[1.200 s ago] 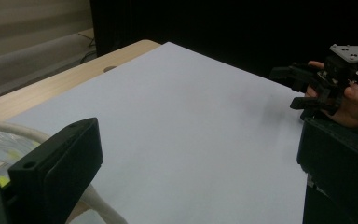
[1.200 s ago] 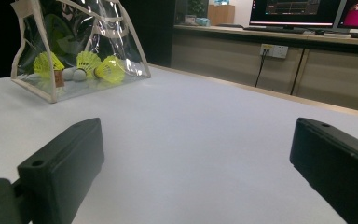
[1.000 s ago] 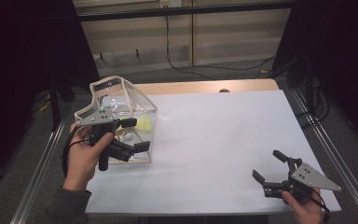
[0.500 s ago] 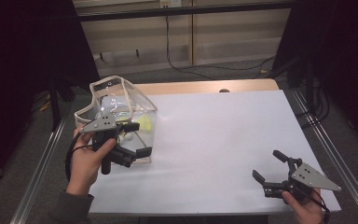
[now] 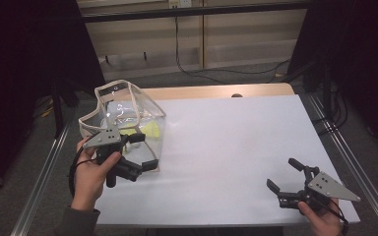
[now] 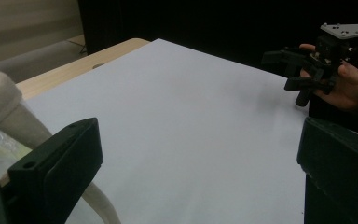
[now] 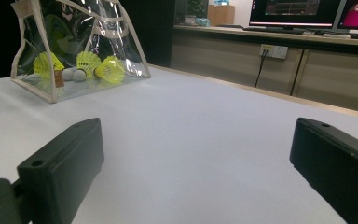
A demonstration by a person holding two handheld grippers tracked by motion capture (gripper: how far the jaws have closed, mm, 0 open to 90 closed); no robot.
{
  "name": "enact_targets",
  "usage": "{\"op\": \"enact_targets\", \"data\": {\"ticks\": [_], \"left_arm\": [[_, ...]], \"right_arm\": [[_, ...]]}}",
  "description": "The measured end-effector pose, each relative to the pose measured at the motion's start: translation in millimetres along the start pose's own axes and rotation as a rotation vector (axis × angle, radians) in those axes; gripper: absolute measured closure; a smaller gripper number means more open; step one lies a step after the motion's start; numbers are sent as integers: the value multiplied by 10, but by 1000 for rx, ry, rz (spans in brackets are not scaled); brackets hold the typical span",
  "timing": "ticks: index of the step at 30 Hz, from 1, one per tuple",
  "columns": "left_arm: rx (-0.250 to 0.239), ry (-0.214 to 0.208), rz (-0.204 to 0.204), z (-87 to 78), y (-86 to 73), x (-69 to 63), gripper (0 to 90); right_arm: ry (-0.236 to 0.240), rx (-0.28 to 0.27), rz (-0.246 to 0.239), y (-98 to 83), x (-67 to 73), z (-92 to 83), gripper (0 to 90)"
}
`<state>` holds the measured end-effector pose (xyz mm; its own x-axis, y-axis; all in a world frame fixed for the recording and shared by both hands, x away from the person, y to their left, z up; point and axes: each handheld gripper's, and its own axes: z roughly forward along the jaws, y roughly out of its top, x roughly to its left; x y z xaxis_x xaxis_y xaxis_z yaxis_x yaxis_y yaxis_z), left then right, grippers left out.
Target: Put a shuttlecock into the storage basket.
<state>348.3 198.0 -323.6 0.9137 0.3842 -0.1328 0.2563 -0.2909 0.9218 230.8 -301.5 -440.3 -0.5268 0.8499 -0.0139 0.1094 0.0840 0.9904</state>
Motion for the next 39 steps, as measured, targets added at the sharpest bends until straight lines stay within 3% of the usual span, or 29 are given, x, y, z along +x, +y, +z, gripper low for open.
{"op": "enact_targets", "data": {"ticks": [17, 39], "left_arm": [[-26, 17, -19, -11, -200, 18, 0], [-17, 16, -24, 53, -395, 15, 0]], "right_arm": [[-1, -1, -2, 1, -2, -1, 26], [1, 0, -5, 1, -4, -2, 27]]}}
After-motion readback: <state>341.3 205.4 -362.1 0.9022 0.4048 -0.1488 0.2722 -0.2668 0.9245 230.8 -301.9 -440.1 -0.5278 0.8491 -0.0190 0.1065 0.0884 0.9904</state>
